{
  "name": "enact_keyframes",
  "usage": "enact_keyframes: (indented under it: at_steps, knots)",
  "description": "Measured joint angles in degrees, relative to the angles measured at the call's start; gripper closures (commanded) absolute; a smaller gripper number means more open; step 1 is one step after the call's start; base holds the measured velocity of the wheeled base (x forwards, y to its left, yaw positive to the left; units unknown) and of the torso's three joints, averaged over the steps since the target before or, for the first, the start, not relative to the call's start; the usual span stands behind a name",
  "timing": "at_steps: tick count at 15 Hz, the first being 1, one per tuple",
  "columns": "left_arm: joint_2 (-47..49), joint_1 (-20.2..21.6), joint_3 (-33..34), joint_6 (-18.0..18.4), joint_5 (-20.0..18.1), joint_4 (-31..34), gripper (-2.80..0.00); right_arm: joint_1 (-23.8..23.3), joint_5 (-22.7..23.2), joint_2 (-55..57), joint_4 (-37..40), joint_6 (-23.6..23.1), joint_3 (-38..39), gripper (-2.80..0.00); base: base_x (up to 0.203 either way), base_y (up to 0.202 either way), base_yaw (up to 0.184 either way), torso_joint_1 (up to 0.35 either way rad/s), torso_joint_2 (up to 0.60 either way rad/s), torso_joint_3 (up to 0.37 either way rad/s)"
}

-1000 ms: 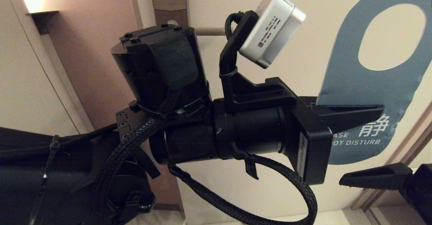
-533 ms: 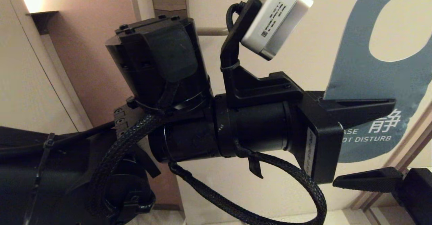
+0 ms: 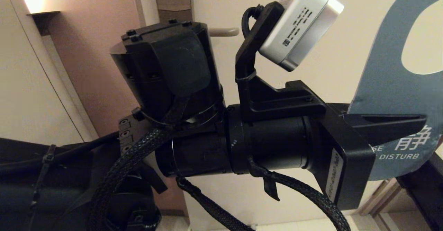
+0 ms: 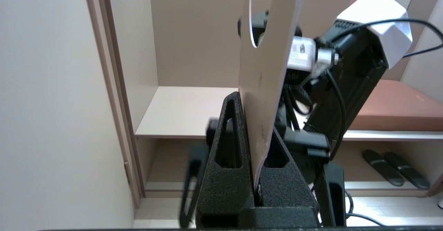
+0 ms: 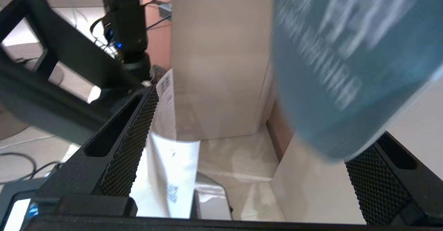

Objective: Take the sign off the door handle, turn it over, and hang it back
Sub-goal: Hand it to the other hand

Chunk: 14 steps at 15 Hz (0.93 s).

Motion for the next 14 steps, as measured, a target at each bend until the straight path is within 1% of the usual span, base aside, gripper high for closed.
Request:
enact_keyframes:
  at_steps: [9, 14]
  knots:
    - [0.5, -2.1, 0.6, 0.3, -0.2, 0.0, 0.0, 0.0, -0.1, 0.3, 0.0, 0.0, -3.2, -2.8, 0.0, 0.0, 0.0, 0.0, 0.0, 0.0]
    - [0.5, -2.1, 1.7, 0.7, -0.4, 0.0, 0.0, 0.1, -0.2, -0.5, 0.1, -0.1, -1.8, -2.8, 0.0, 0.0, 0.0, 0.0, 0.0, 0.0]
